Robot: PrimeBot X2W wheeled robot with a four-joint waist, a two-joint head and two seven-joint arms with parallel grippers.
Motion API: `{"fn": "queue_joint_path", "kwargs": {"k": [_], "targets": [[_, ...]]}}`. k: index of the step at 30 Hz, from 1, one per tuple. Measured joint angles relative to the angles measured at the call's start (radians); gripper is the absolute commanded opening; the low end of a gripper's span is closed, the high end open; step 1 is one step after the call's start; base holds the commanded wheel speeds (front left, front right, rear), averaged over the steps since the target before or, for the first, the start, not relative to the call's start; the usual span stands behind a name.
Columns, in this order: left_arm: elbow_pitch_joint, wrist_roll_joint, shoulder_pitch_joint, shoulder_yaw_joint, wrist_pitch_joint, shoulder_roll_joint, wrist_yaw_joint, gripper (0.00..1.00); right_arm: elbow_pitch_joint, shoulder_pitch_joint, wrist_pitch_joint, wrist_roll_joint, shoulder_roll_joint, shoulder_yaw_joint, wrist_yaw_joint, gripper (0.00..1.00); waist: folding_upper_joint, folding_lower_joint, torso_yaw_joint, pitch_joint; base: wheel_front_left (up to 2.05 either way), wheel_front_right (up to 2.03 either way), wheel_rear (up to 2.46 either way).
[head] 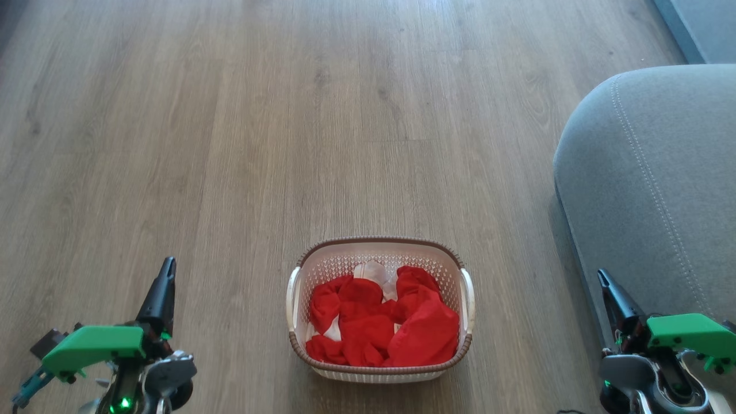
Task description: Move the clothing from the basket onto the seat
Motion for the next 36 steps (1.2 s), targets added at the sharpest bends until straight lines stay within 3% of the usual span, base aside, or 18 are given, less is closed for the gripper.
{"fn": "queue_joint_path", "kwargs": {"k": [36], "targets": [[0.000, 0.000, 0.000, 0.000, 0.000, 0.000, 0.000, 0.00, 0.000, 0.000, 0.000, 0.000, 0.000, 0.000, 0.000, 0.00, 0.0000, 0.0000, 0.000, 0.000, 0.00, 0.00, 0.00]]}}
